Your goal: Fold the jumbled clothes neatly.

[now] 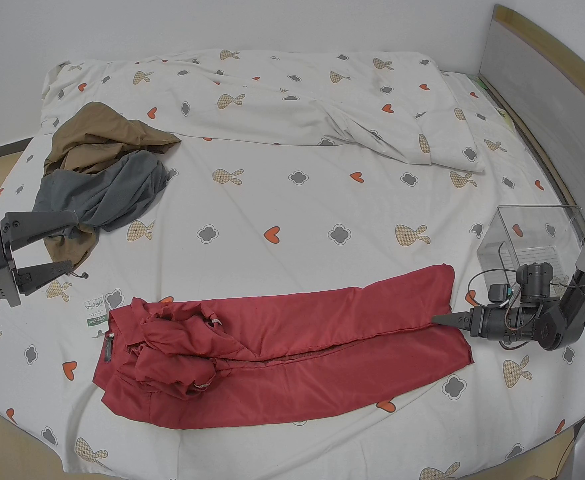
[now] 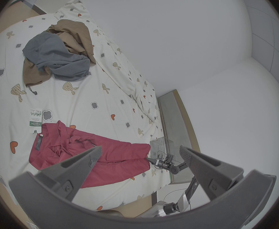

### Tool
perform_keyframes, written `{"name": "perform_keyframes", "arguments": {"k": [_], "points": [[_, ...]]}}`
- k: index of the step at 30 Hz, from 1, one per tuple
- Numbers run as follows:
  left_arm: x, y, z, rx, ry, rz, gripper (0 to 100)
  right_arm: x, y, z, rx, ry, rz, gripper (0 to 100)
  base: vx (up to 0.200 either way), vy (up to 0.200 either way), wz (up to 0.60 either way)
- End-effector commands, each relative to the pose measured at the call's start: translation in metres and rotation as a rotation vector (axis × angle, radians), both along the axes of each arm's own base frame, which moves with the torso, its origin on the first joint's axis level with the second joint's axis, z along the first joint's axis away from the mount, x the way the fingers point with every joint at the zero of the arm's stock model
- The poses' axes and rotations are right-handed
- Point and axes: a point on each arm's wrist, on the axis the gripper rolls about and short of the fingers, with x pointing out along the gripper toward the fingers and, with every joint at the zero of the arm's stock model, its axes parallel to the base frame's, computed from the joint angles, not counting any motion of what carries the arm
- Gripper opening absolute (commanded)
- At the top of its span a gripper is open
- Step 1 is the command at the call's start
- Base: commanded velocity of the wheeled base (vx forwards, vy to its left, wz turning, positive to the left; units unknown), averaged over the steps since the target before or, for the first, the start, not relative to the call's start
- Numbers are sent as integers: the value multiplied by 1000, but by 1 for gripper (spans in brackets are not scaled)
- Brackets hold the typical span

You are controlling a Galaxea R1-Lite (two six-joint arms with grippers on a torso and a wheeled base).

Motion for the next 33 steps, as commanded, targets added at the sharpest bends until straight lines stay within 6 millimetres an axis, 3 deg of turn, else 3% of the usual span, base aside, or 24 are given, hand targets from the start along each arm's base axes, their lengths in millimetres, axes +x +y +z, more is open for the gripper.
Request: {"name": "perform_keyframes", "arguments": {"k": [1,13,24,33], "points": [[-1,0,1,0,-4,-1,100,3,4,-3,8,10,9,100,0,0,0],[-1,-2,-1,-5,3,-20,100,9,5,10,212,73,63,100,0,0,0],[-3,-2,0,-3,-6,-24,100,17,10,13,216,50,88,100,0,0,0],[-5,-3,1,-2,-10,-24,100,23,26,10,206,49,123,100,0,0,0]]}}
